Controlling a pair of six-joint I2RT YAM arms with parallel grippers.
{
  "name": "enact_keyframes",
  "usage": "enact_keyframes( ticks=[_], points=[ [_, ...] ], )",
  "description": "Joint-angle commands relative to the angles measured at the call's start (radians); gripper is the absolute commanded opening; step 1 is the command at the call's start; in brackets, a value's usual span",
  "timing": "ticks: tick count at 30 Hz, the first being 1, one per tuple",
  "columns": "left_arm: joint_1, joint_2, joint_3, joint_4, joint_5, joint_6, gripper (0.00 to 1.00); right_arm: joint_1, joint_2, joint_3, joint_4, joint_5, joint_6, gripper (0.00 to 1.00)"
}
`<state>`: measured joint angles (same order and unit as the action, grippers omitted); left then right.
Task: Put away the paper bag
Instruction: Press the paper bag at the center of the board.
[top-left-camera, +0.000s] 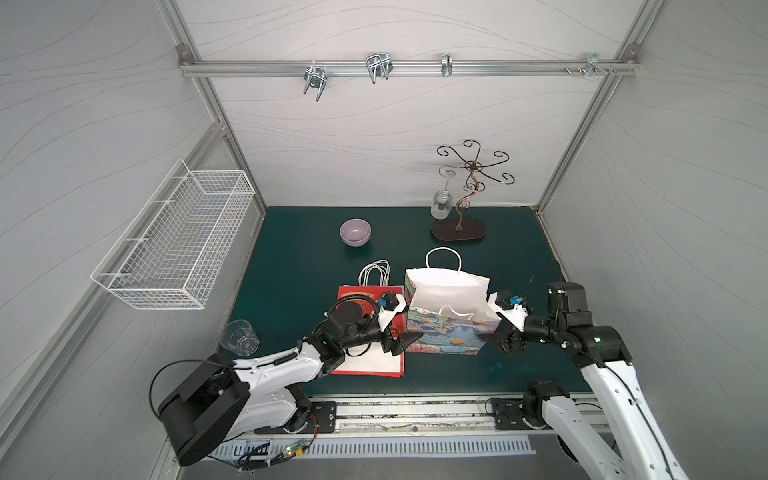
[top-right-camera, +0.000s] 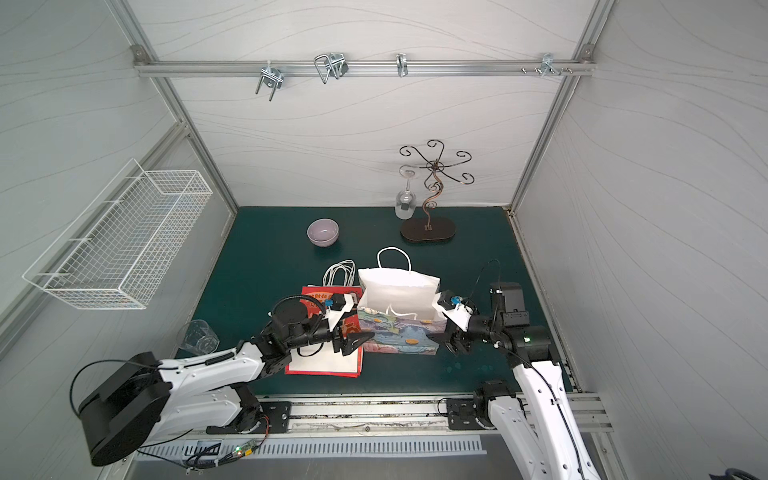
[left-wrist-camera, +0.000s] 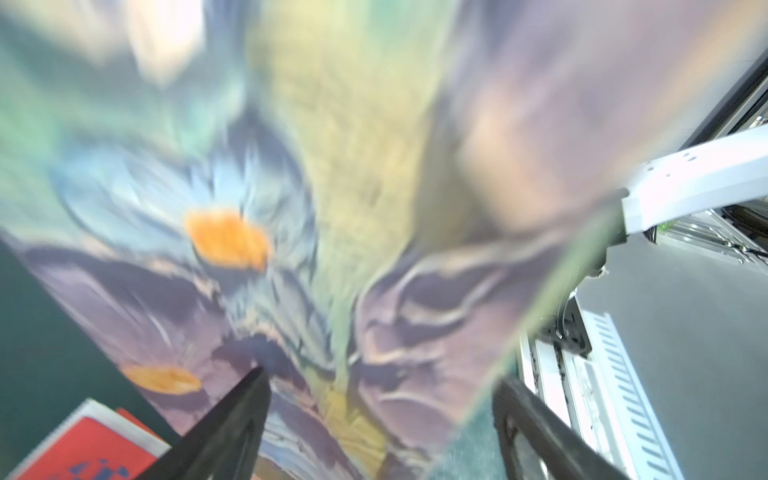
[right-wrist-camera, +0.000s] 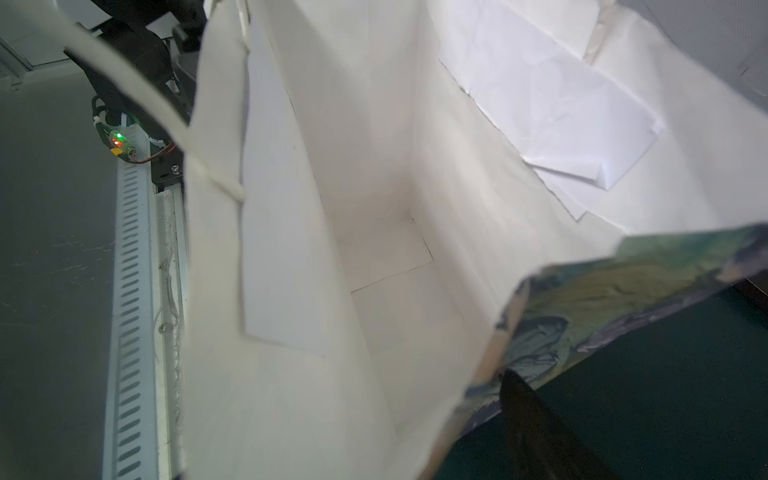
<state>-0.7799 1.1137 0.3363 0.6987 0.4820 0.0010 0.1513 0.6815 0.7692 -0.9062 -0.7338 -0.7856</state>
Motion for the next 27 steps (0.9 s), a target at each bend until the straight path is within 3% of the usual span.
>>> enact_keyframes(
  ticks=[1, 6, 15, 20, 27],
  points=[
    [-0.002, -0.069, 0.070, -0.071, -0.018, 0.063, 0.80, 0.003, -0.008, -0.001, -0.023, -0.006, -0.001, 0.77],
    [0.010, -0.109, 0.125, -0.150, 0.034, 0.101, 0.63, 0.002, -0.008, -0.004, -0.024, -0.006, -0.004, 0.78],
    [0.041, -0.086, 0.189, -0.217, 0.095, 0.151, 0.22, 0.003, -0.016, -0.003, -0.079, 0.031, -0.059, 0.78],
    [0.054, -0.073, 0.190, -0.228, 0.108, 0.165, 0.11, 0.003, -0.022, -0.019, -0.116, 0.104, -0.111, 0.78],
    [0.067, -0.052, 0.190, -0.228, 0.109, 0.165, 0.01, 0.004, -0.021, -0.073, -0.109, 0.071, -0.103, 0.79]
  ],
)
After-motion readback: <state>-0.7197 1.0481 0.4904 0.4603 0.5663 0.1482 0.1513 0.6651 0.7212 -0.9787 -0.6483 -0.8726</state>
